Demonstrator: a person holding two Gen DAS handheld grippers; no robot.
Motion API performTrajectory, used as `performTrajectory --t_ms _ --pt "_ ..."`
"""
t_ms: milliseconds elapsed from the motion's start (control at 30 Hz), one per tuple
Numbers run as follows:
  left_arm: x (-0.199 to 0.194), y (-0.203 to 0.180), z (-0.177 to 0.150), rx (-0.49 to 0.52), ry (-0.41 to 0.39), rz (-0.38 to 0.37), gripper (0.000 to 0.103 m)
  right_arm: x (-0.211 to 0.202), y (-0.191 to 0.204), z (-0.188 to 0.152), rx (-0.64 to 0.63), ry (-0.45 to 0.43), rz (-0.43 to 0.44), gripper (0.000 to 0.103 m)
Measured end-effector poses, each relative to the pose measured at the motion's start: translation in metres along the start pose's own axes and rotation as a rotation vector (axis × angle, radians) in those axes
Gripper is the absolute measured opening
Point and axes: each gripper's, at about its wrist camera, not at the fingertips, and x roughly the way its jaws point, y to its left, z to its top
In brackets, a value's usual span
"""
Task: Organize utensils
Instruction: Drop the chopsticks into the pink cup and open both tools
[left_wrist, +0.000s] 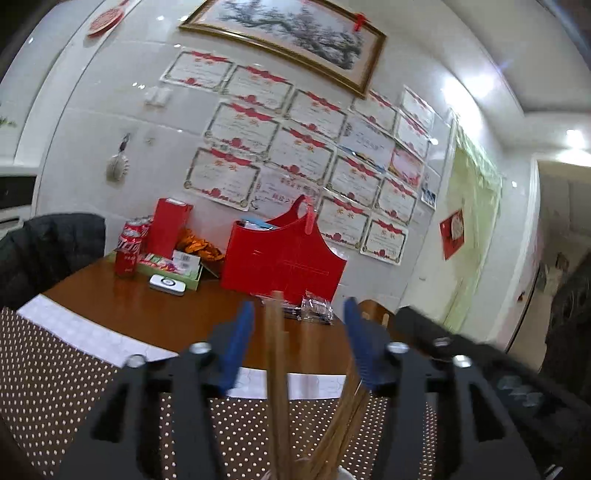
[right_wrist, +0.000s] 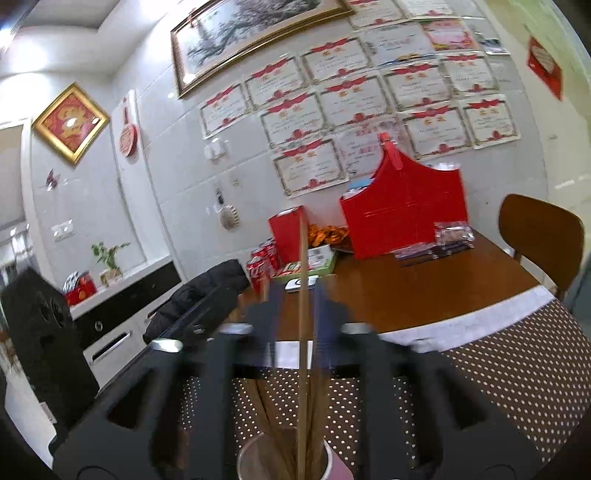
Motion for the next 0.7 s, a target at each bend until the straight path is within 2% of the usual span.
performTrajectory --t_ms 33,67,133,300,533,700 --pt "-0.007 0.004 0.004 -0.013 -0.005 0.003 0.071 -0.005 -0.002 0.001 0.013 -0.017 -0.008 0.095" --pt "-0.012 0.006 0.006 -0.015 -0.017 0.013 0.077 -0.014 -0.005 0.003 0.023 -0.047 -0.005 0.095" --pt "-0.025 0.005 0.012 0.0 -0.037 0.018 0.078 -0.026 -0.007 0.006 0.022 -0.059 -0.009 0.095" --pt "-0.059 -0.011 0.024 0.095 -0.043 0.061 0.088 -0.049 -0.007 0.017 0.031 -0.058 -0.042 0.097" --pt "-0.099 -0.039 0.032 0.217 0.015 0.165 0.089 -0.078 0.003 0.025 0.027 -0.017 -0.091 0.097" --pt "-0.13 -0.052 0.033 0.255 0.039 0.208 0.089 -0.107 0.016 0.028 0.006 -0.002 -0.097 0.097"
